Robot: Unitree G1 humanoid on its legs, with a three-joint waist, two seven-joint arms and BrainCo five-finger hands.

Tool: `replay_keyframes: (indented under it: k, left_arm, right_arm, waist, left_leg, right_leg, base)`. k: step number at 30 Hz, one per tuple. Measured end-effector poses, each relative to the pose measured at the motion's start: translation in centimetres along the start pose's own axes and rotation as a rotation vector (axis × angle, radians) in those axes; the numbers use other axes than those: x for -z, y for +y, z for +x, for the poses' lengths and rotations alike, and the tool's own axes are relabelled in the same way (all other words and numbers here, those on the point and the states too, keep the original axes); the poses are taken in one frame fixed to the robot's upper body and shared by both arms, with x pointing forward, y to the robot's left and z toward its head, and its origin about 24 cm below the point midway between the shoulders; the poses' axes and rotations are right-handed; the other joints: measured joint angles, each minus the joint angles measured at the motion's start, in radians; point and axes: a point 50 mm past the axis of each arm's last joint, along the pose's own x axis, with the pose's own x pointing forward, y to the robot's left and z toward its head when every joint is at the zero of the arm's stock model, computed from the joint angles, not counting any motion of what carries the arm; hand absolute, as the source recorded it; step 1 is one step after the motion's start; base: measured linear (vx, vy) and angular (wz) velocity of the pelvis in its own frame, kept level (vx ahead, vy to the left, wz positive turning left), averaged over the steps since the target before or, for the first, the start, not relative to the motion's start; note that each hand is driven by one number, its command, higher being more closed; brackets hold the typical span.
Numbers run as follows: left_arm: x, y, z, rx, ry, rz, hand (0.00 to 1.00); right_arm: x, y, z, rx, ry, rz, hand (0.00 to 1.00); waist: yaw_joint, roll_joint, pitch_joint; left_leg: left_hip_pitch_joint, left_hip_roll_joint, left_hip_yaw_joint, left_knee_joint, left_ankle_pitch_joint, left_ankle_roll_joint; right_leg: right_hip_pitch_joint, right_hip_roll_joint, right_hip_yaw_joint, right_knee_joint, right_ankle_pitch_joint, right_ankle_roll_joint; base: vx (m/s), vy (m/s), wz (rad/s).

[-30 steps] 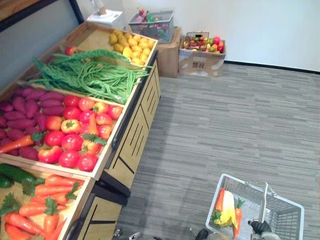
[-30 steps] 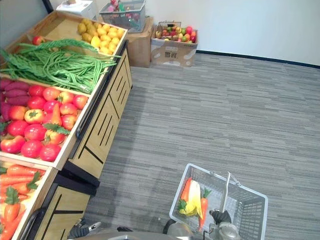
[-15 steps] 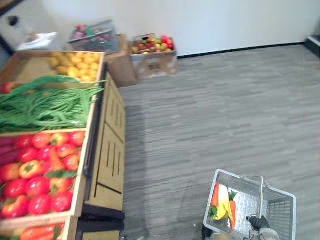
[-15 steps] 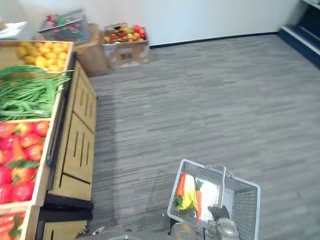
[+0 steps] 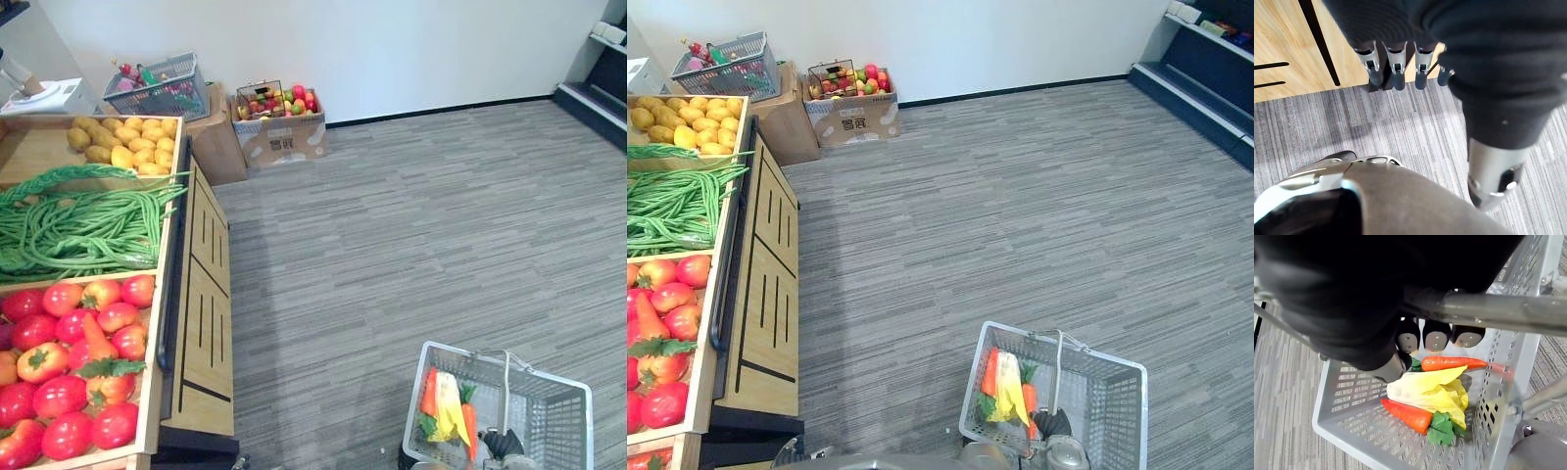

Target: Pick vegetable in the basket

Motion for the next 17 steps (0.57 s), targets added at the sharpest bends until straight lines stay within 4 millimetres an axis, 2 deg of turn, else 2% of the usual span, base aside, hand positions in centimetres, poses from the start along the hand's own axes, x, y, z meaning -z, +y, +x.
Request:
replay_keyframes:
  k: [3,8,11,17]
  left_arm:
    - [0.4,0.1,0.0,-0.012,0.019,-0.018,0.0]
    - [1.5,0.4,-0.2,-0.094,0.099,-0.193,0.0]
    - [1.8,0.5,-0.2,-0.123,0.115,-0.215,0.0]
    - [1.8,0.4,-0.2,-0.135,0.13,-0.242,0.0]
  right_arm:
    - [0.5,0.2,-0.1,-0.01,0.005,0.0,1.0]
    - [1.4,0.6,-0.3,-0.021,0.032,0.007,1.0]
    - [1.9,0.7,-0.4,-0.024,0.056,0.008,1.0]
    - [2.0,1.3,-0.3,-0.038,0.074,0.005,1.0]
  waist:
    - [0.0,-0.001,-0.007]
    - [0.004,-0.009,-0.024]
    - [0.022,-0.007,-0.041]
    - [0.023,-0.003,-0.05]
  left_leg:
    - [-0.002,0.003,-0.005,0.0,-0.018,0.004]
    - [-0.018,0.007,-0.04,0.0,-0.026,0.006]
    - [-0.016,0.012,-0.065,-0.012,-0.018,0.0]
    - [-0.011,0.015,-0.101,-0.023,-0.009,-0.003]
  right_leg:
    - [0.012,0.004,-0.004,-0.023,0.015,0.002]
    - [0.013,-0.002,-0.045,-0.03,0.007,-0.008]
    - [0.015,0.0,-0.068,-0.031,0.006,-0.008]
    - [0.032,0.003,-0.118,-0.031,0.007,-0.008]
  base:
    - [-0.12,-0.022,-0.01]
    - [-0.06,-0.029,0.19]
    - [0.02,-0.036,0.18]
    - [0.04,-0.023,0.15]
